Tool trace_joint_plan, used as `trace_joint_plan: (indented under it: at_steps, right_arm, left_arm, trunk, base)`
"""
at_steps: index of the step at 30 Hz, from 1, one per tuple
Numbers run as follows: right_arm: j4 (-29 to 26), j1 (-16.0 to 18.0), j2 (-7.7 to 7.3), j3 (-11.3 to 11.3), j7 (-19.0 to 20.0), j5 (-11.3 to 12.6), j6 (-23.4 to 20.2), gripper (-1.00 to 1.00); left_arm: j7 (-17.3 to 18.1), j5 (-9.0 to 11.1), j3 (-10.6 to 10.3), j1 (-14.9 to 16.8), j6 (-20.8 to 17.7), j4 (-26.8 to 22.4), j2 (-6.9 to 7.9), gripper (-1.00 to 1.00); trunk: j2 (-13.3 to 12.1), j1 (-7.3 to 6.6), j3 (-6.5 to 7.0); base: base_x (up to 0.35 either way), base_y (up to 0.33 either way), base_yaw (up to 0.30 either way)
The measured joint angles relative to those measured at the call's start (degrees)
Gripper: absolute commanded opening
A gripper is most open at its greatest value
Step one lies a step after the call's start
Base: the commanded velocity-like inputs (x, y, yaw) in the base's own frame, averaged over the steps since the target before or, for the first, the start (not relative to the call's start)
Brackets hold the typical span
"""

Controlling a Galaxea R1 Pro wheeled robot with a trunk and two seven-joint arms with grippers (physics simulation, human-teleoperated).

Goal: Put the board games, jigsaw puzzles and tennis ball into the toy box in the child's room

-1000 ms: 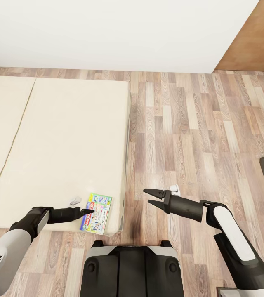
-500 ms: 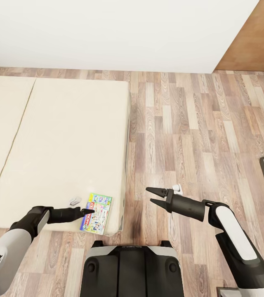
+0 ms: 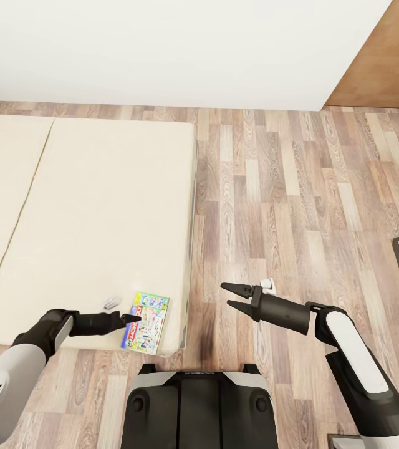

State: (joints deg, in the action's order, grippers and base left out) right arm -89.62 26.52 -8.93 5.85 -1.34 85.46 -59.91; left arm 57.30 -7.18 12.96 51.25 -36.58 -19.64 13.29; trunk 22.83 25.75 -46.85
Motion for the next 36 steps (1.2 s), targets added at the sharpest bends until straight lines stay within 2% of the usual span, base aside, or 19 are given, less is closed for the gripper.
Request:
trace_joint_plan:
  at_steps: [7, 13, 21, 26, 31, 36]
  right_arm:
    - [0.00, 0.00, 0.00, 0.00, 0.00, 0.00, 0.00, 1.00]
    - [0.00, 0.00, 0.00, 0.00, 0.02, 0.00, 0.00, 1.00]
    - [0.00, 0.00, 0.00, 0.00, 0.06, 0.01, 0.00, 1.00]
    - [0.00, 0.00, 0.00, 0.00, 0.06, 0.01, 0.00, 1.00]
    - [0.00, 0.00, 0.00, 0.00, 0.06, 0.01, 0.00, 1.00]
    - [0.00, 0.00, 0.00, 0.00, 0.06, 0.01, 0.00, 1.00]
  left_arm:
    - [-0.02, -0.12, -0.03, 0.04, -0.22, -0.37, 0.22, 1.00]
    - [-0.04, -0.26, -0.19, -0.01, -3.53, -4.71, 0.40, 1.00]
    - [-0.78, -0.46, -0.33, -0.09, -4.56, -6.78, 0.47, 1.00]
    - [-3.79, -0.48, -0.42, -0.12, -4.50, -6.84, 0.38, 1.00]
    - [-9.70, -0.45, -0.36, -0.13, -3.94, -6.57, 0.13, 1.00]
    - [-11.36, -0.46, -0.30, -0.13, -3.18, -6.43, -0.23, 1.00]
  trunk:
    - [0.00, 0.00, 0.00]
    - [0.00, 0.00, 0.00]
    - [0.00, 0.00, 0.00]
    - [0.00, 0.00, 0.00]
    - [0.00, 0.00, 0.00]
    - [0.00, 0.00, 0.00]
  base:
    - [0.000, 0.000, 0.000]
    - [0.000, 0.000, 0.000]
    - [0.000, 0.000, 0.000]
    - [0.000, 0.000, 0.000]
    - [0.000, 0.000, 0.000]
    - [0.000, 0.000, 0.000]
